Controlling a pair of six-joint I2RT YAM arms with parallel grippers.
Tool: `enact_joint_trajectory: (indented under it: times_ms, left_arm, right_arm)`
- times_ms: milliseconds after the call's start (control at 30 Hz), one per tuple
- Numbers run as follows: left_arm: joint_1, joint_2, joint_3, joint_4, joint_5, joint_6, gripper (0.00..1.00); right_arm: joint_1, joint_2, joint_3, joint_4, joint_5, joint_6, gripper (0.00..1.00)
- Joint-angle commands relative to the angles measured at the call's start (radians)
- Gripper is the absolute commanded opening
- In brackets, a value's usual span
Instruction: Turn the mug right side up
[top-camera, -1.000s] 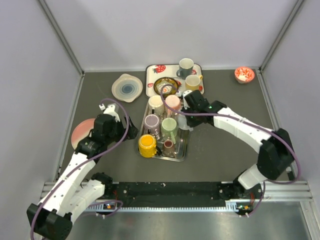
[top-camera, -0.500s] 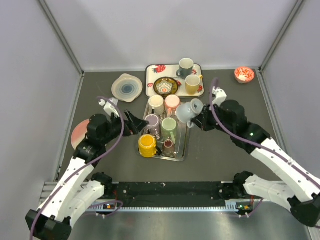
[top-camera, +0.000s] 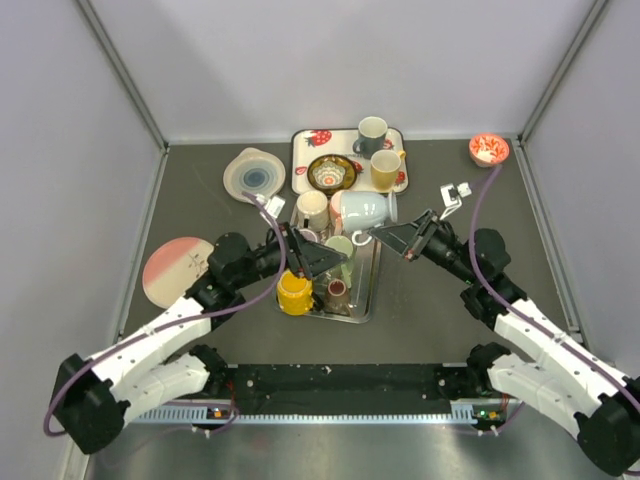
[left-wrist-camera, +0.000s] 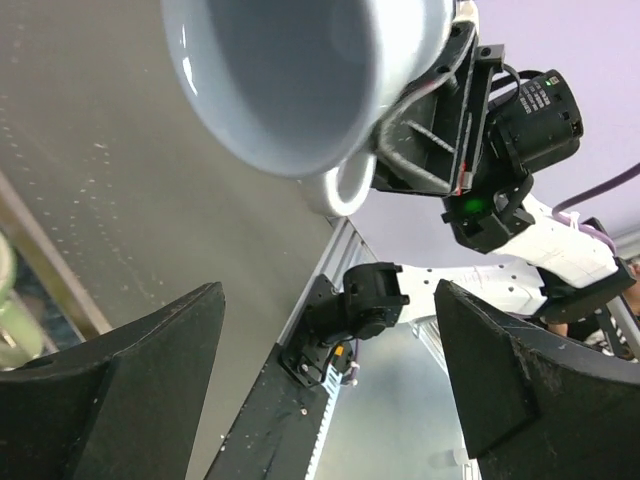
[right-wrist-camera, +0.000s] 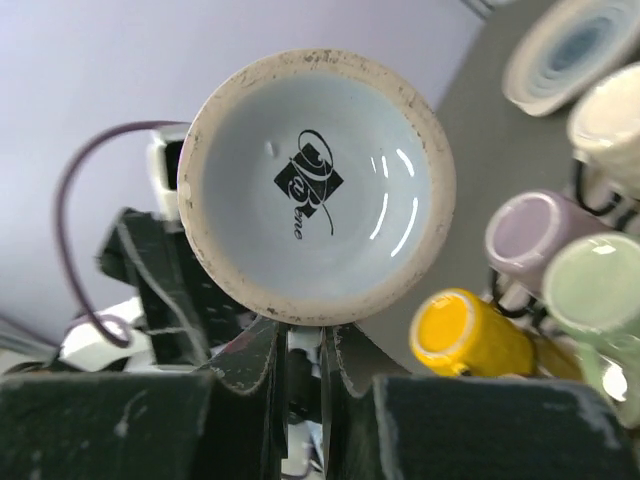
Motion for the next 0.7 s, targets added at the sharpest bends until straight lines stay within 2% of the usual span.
enact_joint_trajectory:
  times_ms: [0,200,367,667]
  left_arm:
    - [-0.057,0.066,0.017,0.204,-0.044,-0.037,0.90]
    - [-0.069,0.148,0.042,0.325,-0.088,-0.103,0.82]
    - [-0.089,0.200,0.099,0.349,-0.102,-0.108,0.75]
    - [-0.109,0.184,0.058,0.422,-0.062,-0.100,0.76]
  right_arm:
    - [-0.006,-0.001,-0.018,0.442,-0.067,0.174,0.00]
    - [-0.006,-0.005,-0.042,0.469,-0.064,0.188,0.00]
    - [-0.006,-0.002,-0.058,0.482,-0.064,0.191,0.00]
    - [-0.006,-0.010,-0.069,0.488,-0.027,0.201,0.00]
